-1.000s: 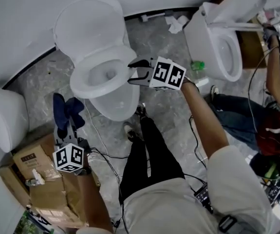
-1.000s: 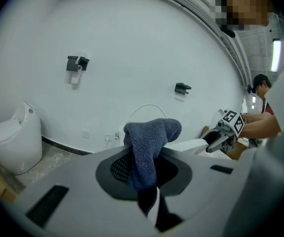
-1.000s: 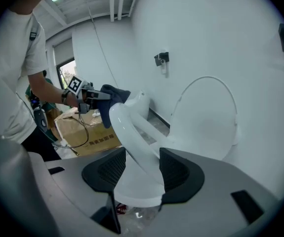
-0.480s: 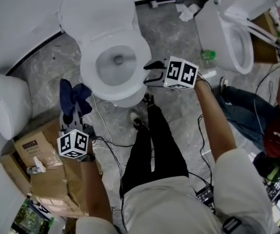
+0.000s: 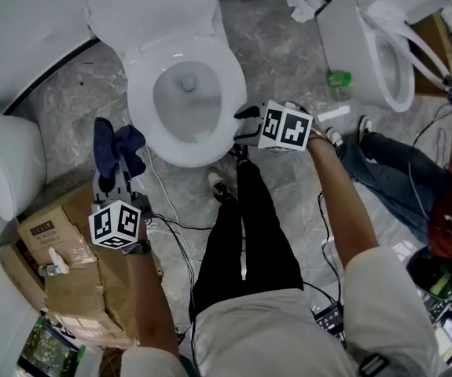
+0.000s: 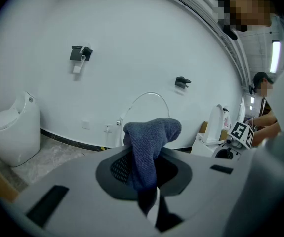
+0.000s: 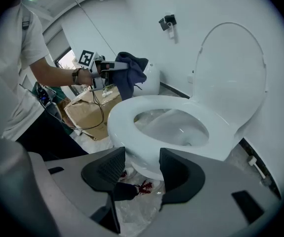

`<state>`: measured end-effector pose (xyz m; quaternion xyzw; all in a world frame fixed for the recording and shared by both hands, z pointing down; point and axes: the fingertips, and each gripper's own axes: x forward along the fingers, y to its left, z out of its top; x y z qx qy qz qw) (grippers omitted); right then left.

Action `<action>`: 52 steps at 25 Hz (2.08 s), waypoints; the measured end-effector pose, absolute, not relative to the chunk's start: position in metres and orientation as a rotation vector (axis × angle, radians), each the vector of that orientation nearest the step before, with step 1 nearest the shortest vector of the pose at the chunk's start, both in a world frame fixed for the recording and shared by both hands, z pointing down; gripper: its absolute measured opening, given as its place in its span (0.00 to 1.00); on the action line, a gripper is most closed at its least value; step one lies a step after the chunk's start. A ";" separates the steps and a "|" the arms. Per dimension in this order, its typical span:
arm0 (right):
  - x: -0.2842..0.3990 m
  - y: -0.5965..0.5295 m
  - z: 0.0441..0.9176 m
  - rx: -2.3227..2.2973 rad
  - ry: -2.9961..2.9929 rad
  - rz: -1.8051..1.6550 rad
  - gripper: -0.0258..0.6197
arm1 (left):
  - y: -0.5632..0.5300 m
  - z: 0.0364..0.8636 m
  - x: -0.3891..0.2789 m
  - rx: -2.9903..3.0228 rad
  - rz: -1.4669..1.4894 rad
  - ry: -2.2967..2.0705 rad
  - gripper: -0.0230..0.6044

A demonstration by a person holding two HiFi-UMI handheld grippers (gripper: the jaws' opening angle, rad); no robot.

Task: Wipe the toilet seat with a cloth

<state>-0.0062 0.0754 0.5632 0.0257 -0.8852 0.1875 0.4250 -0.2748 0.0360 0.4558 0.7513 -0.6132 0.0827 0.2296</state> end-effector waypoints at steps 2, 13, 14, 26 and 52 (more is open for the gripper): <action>-0.005 0.081 0.576 0.078 -2.206 0.497 0.39 | 0.036 0.463 -0.274 2.064 0.235 -1.685 0.10; -0.003 0.114 0.662 0.168 -2.154 0.602 0.38 | 0.029 0.509 -0.260 2.065 0.266 -1.655 0.10; -0.003 0.115 0.668 0.167 -2.143 0.612 0.38 | 0.027 0.514 -0.259 2.066 0.266 -1.654 0.10; -0.006 0.130 0.731 0.190 -2.064 0.642 0.38 | -0.006 0.583 -0.263 2.037 0.274 -1.631 0.10; -0.001 0.016 0.660 0.569 -2.340 0.966 0.15 | -0.155 0.684 -0.241 1.992 0.399 -1.663 0.11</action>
